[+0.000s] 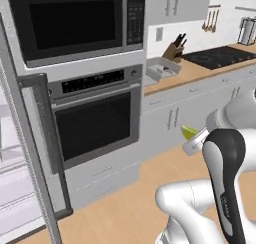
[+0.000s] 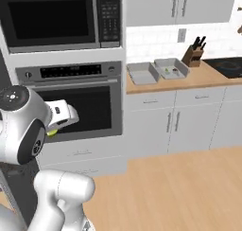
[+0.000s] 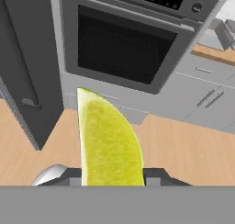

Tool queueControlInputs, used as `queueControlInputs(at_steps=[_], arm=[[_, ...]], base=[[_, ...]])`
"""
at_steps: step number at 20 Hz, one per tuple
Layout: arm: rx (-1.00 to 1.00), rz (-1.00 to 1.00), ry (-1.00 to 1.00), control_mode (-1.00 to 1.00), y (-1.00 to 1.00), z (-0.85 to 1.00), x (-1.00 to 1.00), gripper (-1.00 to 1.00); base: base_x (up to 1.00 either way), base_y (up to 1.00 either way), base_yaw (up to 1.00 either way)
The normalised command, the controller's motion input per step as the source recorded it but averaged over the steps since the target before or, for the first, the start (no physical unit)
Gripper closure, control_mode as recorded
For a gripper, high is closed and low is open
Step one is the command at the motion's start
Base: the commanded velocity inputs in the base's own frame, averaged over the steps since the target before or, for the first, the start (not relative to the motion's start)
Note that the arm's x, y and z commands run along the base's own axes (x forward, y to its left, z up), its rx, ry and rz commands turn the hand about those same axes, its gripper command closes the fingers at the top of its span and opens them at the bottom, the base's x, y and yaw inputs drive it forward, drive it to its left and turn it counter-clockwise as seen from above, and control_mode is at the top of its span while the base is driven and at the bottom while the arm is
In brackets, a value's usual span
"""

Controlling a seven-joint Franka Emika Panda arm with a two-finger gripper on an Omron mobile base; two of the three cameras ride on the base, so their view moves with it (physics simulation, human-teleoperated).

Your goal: Place one lemon wedge and one chicken drumstick in each tupperware on the nearby counter, to pack two identical lunches.

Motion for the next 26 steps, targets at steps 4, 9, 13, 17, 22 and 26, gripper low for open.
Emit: queueControlInputs(at_steps=[4,9,13,17,22,26], arm=[[0.0,0.0,0.0,1.0,0.0,0.0,0.0,1.0],[0.0,0.0,0.0,1.0,0.0,0.0,0.0,1.0],[0.0,0.0,0.0,1.0,0.0,0.0,0.0,1.0],[0.0,0.0,0.0,1.0,0.0,0.0,0.0,1.0],[0.0,0.0,0.0,1.0,0.0,0.0,0.0,1.0],[0.0,0.0,0.0,1.0,0.0,0.0,0.0,1.0]], base=[[0.57,-1.0,-0.33],[0.77,-0.73,-0.34],[0.98,-0.24,-0.09],[1.0,-0.01,0.11],[1.0,-0.11,0.34],[0.88,-0.57,0.25]])
